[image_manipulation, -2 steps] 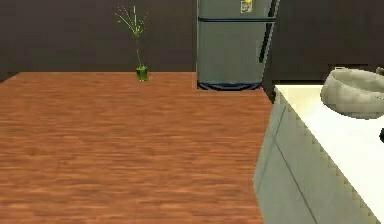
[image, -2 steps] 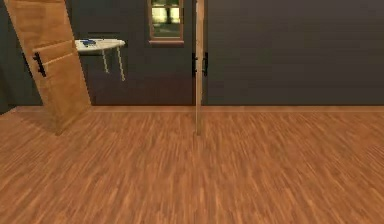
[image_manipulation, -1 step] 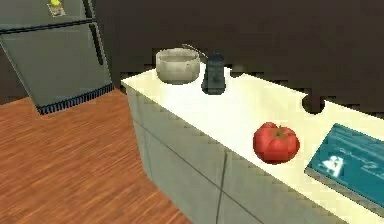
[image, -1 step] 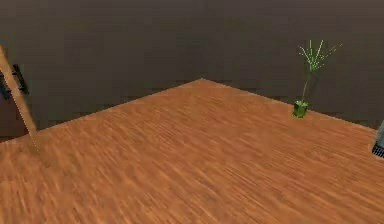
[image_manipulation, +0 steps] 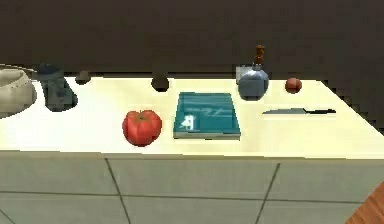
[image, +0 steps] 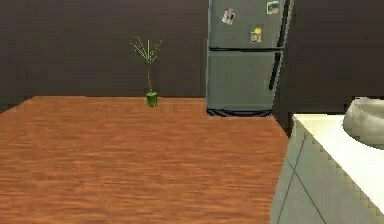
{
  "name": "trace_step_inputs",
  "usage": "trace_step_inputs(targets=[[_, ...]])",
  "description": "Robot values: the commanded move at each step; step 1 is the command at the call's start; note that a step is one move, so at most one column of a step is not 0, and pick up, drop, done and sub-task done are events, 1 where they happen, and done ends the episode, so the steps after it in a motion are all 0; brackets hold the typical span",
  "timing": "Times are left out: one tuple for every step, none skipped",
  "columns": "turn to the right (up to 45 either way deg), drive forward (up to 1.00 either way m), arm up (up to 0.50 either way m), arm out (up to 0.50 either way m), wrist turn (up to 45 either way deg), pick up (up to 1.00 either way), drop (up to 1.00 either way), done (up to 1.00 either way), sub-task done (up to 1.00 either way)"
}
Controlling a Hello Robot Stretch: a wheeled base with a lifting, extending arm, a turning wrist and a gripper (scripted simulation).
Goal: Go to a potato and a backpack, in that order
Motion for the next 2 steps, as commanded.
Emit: trace_step_inputs(targets=[[45.0, 0.0, 0.0, 0.0, 0.0, 0.0, 0.0, 0.0, 0.0], [39.0, 0.0, 0.0, 0.0, 0.0, 0.0, 0.0, 0.0, 0.0]])
